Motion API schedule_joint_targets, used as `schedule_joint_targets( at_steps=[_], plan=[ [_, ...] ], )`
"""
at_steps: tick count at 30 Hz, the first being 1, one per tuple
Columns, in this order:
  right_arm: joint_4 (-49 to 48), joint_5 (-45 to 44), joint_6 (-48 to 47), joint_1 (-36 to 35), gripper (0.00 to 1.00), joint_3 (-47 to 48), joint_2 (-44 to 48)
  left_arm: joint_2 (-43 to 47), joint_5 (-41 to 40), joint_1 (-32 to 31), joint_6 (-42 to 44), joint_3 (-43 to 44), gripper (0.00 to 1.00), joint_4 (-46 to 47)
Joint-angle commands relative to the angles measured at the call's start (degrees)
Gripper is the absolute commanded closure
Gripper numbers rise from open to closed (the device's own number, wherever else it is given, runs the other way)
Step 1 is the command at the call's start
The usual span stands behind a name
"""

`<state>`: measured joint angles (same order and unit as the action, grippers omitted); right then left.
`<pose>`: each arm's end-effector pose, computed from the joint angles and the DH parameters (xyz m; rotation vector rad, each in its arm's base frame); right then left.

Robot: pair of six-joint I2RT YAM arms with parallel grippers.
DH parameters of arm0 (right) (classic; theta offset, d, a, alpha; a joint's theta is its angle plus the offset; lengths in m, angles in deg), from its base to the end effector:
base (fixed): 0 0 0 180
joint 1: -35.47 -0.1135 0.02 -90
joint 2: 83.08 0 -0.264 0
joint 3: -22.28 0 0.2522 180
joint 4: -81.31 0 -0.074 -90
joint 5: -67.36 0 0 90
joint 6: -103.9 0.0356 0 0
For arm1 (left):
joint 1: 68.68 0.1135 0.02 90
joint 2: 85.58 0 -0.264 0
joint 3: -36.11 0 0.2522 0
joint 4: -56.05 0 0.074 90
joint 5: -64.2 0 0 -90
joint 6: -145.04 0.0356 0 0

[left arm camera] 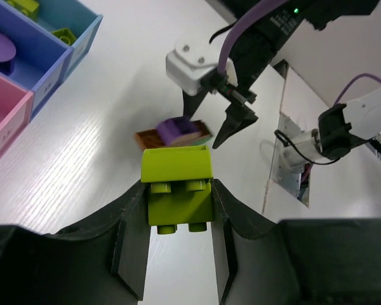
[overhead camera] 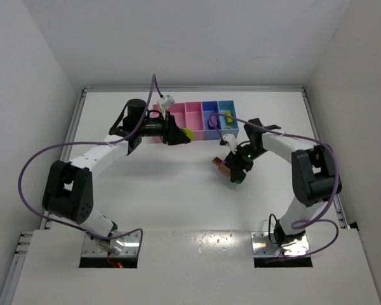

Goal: Sort the legos into containers by color

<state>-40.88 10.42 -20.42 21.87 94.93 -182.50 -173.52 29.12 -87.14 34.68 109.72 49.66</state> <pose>0.2853 0.0890 0.1570 -1.1889 2.5771 0.8043 0.3163 -0.1363 0.2815 0.6476 1.9024 -1.3613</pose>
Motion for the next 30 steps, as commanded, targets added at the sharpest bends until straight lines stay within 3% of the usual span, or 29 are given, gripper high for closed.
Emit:
schedule_joint_targets(
  at_steps=[1, 4, 9, 13, 18, 25, 30],
  plan=[
    [-3.62, -2.12, 1.72, -0.89, 0.34, 2.37, 0.18, 1.46, -1.3, 0.53, 5.67, 2.02, 1.0, -3.42],
    [-3.62, 0.06, 1.72, -0.9, 0.18, 2.89, 1.67, 1.46, -0.78, 0.53, 6.91, 0.8, 1.0, -4.04],
    [-0.82, 12.96, 0.05, 0.42, 0.18, 8.07, 4.04, 1.46, 4.66, 0.53, 7.97, -1.31, 0.99, -2.28],
    [0.59, 36.13, 0.13, 2.53, 0.19, 14.91, 4.76, 0.84, 12.75, 0.53, 7.44, -2.9, 0.98, 0.27],
    [7.17, 48.39, 2.25, 1.13, 0.23, 26.69, -3.4, 0.14, 18.11, -0.79, 7.44, -2.9, 0.98, 0.8],
    [9.65, 50.78, 3.82, -0.71, 0.23, 31.9, -6.84, 1.19, 18.65, -3.16, 8.58, -3.43, 0.98, 0.27],
    [6.23, 50.17, 7.43, -3.09, 0.23, 31.9, -6.84, 0.58, 17.6, -3.16, 8.58, -1.06, 0.98, 0.27]
  ],
)
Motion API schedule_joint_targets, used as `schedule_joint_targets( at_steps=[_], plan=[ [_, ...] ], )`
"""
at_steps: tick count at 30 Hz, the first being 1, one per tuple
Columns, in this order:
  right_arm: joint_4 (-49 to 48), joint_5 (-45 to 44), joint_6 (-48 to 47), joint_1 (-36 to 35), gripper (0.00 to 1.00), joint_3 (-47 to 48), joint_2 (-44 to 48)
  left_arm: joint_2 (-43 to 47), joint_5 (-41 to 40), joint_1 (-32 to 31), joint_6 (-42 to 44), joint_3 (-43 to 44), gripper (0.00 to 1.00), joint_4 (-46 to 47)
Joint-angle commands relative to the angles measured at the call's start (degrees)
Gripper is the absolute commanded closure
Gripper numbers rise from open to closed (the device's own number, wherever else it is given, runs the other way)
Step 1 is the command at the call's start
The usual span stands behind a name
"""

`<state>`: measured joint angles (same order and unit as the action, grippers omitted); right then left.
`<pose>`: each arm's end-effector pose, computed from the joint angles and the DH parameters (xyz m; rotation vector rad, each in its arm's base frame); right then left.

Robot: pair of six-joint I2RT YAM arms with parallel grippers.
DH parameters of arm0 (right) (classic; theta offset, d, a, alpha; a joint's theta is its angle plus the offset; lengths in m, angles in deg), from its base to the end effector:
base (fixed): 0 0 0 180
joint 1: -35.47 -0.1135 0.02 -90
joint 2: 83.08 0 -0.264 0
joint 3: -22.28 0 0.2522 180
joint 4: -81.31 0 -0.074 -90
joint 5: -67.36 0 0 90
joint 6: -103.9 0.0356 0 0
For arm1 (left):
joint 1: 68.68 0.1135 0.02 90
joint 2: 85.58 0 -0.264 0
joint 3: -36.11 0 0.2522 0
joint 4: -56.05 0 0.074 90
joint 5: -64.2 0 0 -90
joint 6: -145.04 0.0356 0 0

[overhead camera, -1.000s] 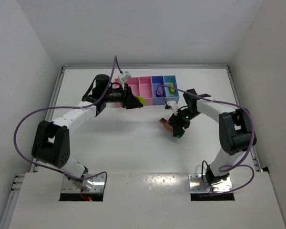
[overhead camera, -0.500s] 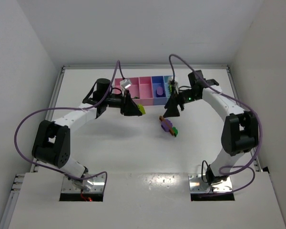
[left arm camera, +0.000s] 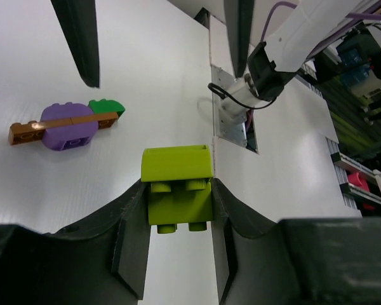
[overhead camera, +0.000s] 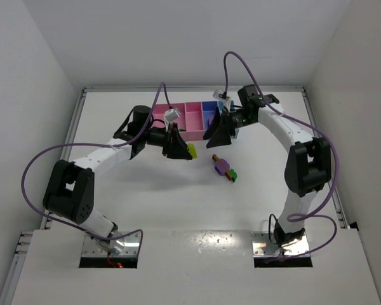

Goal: Sort the legos into containers by color

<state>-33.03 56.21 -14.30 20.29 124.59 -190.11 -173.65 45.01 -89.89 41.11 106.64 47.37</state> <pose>0.3536 0.1321 0.2690 -1.0664 1.8636 1.6947 0.2941 -0.1502 0.2635 0.9454 1.8163 -1.6207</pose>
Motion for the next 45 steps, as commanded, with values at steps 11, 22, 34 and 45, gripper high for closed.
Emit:
schedule_joint_targets(
  at_steps=[11, 22, 34, 45],
  plan=[
    [-7.69, 1.57, 6.67, -5.12, 0.23, 1.18, 0.76, -0.87, -0.41, -2.08, 2.68, 4.13, 0.98, 2.56],
    [-10.15, -0.62, 9.22, -6.26, 0.38, 0.66, 0.76, -1.4, -0.93, -2.61, 2.68, 4.66, 0.98, 3.09],
    [-7.51, -5.02, 6.86, -7.32, 0.66, 0.13, 0.76, -1.93, -2.51, -2.61, 1.63, 5.19, 0.98, 4.15],
    [-4.7, -6.25, 3.6, -0.91, 1.0, -0.4, 3.14, -0.78, -4.1, -2.61, 5.14, 3.53, 0.99, -0.94]
  ],
)
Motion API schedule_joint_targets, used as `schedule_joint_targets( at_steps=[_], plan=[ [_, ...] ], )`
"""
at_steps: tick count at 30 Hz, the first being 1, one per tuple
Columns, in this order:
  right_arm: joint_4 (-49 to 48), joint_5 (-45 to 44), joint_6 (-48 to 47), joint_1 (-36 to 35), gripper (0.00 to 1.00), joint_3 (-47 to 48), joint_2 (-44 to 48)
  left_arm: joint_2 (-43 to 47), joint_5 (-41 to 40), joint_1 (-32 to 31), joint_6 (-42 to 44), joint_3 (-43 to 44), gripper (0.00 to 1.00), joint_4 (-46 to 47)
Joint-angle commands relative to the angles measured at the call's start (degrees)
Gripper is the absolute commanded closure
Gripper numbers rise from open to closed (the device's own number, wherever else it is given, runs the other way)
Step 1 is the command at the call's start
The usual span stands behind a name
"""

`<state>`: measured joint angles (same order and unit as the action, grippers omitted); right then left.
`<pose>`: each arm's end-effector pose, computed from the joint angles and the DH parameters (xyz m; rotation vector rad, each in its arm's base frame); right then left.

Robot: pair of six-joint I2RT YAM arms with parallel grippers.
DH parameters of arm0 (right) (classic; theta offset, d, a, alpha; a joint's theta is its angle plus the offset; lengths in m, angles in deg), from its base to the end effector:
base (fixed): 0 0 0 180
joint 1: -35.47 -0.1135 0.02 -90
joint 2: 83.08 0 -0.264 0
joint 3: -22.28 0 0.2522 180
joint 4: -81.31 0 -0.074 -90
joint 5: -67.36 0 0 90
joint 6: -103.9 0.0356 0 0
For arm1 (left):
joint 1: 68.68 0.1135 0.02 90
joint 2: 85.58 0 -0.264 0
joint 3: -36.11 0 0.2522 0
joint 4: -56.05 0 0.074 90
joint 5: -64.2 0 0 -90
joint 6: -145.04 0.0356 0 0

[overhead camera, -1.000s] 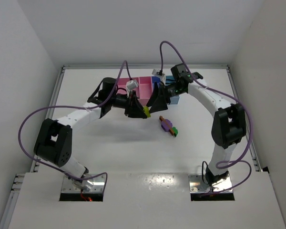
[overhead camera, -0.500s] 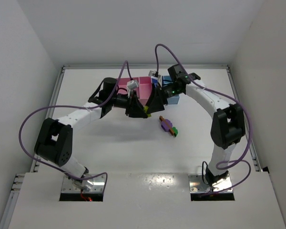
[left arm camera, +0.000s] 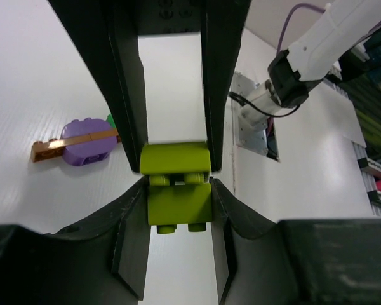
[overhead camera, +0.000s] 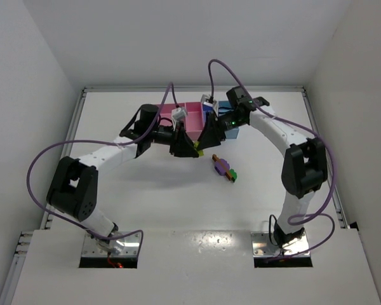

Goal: Sort the legos into containers by color

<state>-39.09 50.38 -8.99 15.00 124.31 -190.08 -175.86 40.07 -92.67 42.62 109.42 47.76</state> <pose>0.3485 0.1664 0.2679 -1.1566 1.9126 1.6210 0.2998 -0.1690 0.2661 0.9664 1.8092 -1.5434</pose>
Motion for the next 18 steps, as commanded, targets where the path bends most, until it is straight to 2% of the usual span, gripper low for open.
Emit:
schedule_joint_targets(
  at_steps=[1, 5, 9, 11, 15, 16, 18],
  plan=[
    [1.35, -0.42, -1.71, 5.26, 1.0, -0.11, 3.11, 1.42, 0.23, 0.17, 4.33, 0.74, 0.99, -2.21],
    [3.45, -2.52, -3.11, 10.52, 1.0, 0.41, 3.73, 1.95, -1.44, 0.17, 7.06, 0.13, 0.99, -5.29],
    [3.29, -6.03, -5.05, 12.91, 1.0, 1.55, 3.73, 1.95, -2.75, 0.17, 9.17, -0.4, 0.99, -7.31],
    [1.01, -11.2, -5.05, 12.91, 1.0, 1.55, 3.73, 2.57, -4.07, 0.17, 9.17, -0.4, 0.99, -7.32],
    [-15.74, -23.59, 8.87, 12.91, 1.0, -2.21, 3.73, 3.09, -10.83, 0.17, 8.65, 1.44, 0.99, -7.32],
    [-22.83, -28.84, 10.49, 12.91, 1.0, -3.88, 3.73, 3.09, -12.24, 0.17, 8.12, 1.97, 0.99, -7.32],
    [-26.93, -36.31, 12.69, 12.91, 1.0, -3.89, 1.81, 3.62, -17.07, 0.17, 6.63, 2.68, 0.99, -6.62]
  ],
)
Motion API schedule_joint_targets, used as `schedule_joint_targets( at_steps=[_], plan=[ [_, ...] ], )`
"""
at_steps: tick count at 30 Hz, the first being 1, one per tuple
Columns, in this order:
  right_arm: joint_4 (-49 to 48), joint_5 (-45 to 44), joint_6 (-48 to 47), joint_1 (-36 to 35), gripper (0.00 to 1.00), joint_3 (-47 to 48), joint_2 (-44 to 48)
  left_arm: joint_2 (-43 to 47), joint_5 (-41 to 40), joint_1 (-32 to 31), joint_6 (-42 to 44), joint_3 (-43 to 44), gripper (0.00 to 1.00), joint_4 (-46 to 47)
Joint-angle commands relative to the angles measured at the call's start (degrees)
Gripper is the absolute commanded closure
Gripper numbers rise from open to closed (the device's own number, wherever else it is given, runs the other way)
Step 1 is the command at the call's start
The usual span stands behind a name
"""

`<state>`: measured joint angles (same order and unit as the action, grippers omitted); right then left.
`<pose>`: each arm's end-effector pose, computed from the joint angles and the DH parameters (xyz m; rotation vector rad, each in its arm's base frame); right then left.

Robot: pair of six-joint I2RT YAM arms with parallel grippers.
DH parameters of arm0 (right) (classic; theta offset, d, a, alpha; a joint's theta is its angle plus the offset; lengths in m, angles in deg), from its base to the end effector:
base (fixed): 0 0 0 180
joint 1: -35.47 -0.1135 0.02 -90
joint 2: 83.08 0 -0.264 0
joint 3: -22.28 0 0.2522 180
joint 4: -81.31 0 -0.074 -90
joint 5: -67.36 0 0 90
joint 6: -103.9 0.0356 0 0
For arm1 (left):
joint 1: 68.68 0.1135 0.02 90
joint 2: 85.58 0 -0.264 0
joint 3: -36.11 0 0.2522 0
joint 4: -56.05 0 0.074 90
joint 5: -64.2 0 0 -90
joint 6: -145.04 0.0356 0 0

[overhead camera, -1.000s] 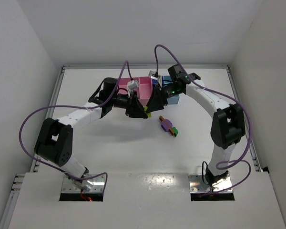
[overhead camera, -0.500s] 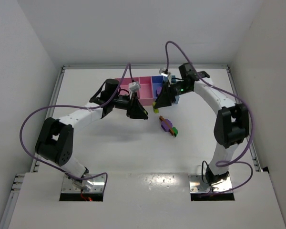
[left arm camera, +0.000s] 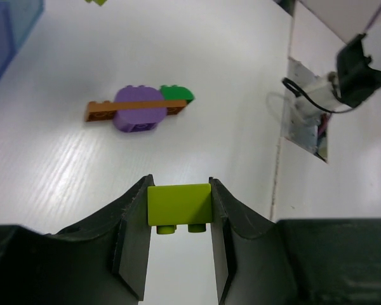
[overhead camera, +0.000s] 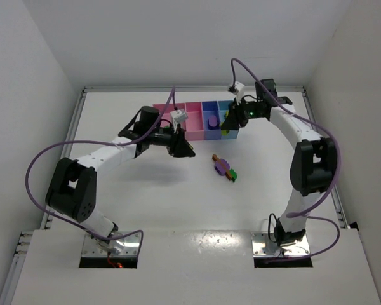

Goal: Sort the legos into containers by color

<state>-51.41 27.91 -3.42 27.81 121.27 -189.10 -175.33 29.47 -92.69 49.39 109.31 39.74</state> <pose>0.3923 0.0805 0.2579 -0.8290 2.1446 1.0079 0.2985 -0.1650 0.2545 0.9084 1.9398 -1.3296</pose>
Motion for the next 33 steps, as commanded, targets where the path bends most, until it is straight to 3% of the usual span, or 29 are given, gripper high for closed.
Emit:
schedule_joint_targets(
  at_steps=[1, 6, 10, 13, 14, 15, 19, 26, 33],
  plan=[
    [-16.8, -15.55, 7.91, 0.1, 1.0, 0.45, -0.32, 3.1, -7.79, 0.71, -1.28, 3.57, 0.99, 1.93],
    [-19.37, -23.72, 9.32, 0.63, 1.0, 4.59, -5.51, 3.62, -14.13, 0.72, -4.1, 5.15, 0.99, 4.04],
    [-19.98, -23.74, 9.32, 0.63, 0.97, 5.91, -8.85, 2.49, -14.75, 0.72, -4.72, 6.92, 0.99, 4.04],
    [-19.98, -23.21, 8.62, 0.02, 0.77, 7.13, -11.14, 0.56, -16.24, 0.72, -5.25, 9.2, 0.99, 4.66],
    [-19.98, -23.73, 8.62, 0.01, 0.67, 7.14, -11.14, -0.24, -16.85, 0.72, -5.25, 9.81, 0.99, 4.66],
    [-19.98, -23.74, 8.62, 0.01, 0.49, 7.14, -11.92, -1.11, -16.86, 0.72, -6.12, 11.47, 0.99, 4.66],
    [-20.6, -24.35, 10.63, 0.01, 0.24, 7.66, -12.46, -5.42, -19.66, 0.19, -8.06, 15.08, 0.99, 7.37],
    [-21.3, -24.88, 16.53, 0.63, 0.18, 4.34, -1.07, -19.21, -22.48, -3.05, -12.72, 27.38, 0.99, 11.42],
    [-16.83, -25.41, 16.54, 4.76, 0.18, -9.97, 15.19, -33.37, -23.1, -4.91, -17.99, 40.22, 0.99, 13.0]
  ],
)
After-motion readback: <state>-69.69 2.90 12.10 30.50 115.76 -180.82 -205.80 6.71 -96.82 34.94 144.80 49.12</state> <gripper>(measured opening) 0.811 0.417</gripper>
